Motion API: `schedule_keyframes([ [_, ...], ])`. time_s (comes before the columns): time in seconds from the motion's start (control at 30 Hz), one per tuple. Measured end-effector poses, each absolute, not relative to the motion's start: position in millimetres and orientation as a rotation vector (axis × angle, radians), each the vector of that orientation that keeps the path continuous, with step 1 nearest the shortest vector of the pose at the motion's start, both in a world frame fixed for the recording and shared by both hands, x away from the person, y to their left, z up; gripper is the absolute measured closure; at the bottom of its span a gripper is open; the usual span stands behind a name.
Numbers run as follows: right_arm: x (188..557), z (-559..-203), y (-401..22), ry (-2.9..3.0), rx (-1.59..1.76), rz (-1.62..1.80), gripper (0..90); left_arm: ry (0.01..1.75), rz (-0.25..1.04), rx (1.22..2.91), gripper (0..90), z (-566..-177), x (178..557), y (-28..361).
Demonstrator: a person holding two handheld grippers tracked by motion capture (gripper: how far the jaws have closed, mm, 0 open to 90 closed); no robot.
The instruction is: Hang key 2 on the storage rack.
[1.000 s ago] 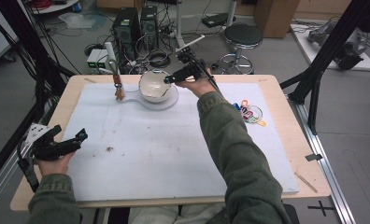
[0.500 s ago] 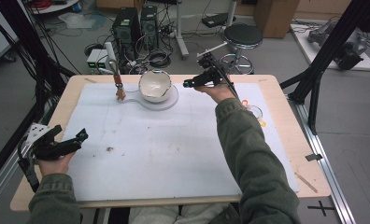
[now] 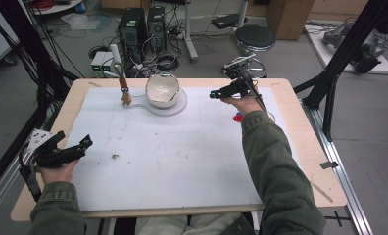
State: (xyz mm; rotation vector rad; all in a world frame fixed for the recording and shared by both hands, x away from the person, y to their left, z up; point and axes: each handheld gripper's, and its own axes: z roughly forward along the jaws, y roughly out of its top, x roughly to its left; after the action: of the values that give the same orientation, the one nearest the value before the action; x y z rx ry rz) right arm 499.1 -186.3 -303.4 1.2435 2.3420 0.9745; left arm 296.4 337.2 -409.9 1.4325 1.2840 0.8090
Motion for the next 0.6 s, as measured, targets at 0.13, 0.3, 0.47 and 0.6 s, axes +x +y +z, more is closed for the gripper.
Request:
schedule_keyframes([
  [0.13,498,-301,-193,2.33,1.242,0.974,0.7,1.283,0.809,1.435,1.7,-410,296,337],
  [0.3,496,-302,-200,2.321,1.252,0.98,0.7,1.283,0.81,1.435,1.8,-409,296,337],
  [0.47,494,-312,-211,2.322,1.272,0.962,0.7,1.283,0.809,1.435,1.8,-409,296,337],
  [0.6,494,-319,-220,2.329,1.291,0.939,0.8,1.286,0.809,1.434,1.7,-409,296,337],
])
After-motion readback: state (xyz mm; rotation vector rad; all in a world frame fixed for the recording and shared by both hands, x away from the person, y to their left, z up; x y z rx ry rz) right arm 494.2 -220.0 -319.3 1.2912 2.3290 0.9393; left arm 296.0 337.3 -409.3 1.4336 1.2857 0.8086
